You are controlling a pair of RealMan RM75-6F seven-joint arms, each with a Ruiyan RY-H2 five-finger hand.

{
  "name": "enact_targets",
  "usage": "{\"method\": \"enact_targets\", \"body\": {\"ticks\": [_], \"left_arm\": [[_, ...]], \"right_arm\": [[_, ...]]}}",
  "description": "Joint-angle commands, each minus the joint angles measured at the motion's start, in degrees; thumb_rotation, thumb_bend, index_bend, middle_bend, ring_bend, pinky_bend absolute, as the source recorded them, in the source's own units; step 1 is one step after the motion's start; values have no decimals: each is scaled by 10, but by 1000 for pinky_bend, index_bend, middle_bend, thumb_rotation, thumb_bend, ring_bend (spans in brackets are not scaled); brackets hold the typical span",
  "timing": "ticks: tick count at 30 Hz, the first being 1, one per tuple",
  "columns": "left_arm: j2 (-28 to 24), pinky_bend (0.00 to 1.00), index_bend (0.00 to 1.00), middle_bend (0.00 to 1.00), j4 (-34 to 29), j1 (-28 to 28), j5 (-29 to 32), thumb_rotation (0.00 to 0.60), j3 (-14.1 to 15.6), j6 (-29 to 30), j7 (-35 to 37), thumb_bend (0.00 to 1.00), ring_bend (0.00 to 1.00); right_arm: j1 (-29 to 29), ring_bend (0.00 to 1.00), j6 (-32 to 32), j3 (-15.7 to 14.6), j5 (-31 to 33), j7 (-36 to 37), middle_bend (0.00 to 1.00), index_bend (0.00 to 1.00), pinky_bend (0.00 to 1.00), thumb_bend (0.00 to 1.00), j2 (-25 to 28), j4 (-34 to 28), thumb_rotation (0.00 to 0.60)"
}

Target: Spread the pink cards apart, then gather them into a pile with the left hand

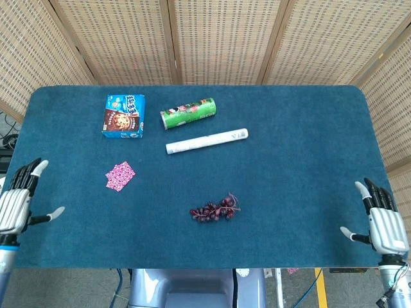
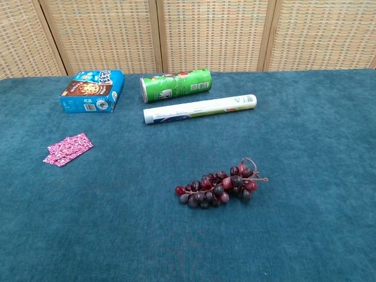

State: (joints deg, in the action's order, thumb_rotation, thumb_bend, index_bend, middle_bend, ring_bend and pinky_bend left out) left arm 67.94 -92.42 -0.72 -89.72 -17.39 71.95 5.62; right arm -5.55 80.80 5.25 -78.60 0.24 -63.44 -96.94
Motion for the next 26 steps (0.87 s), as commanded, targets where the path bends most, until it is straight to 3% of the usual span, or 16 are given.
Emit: {"method": "enact_targets", "body": {"ticks": [1,26], "left_arm": [[-9,0,0,0,26,30,11,600,50,51,-57,0,0],[-63,0,0,0,6,7,30,600,106,75,2,0,0]], "right_arm": [[2,0,6,1,-4,-2,0,68,0,155,-4,4,600],[4,0,14,4,-16,4,0,68,0,182,-12,15,600]]}}
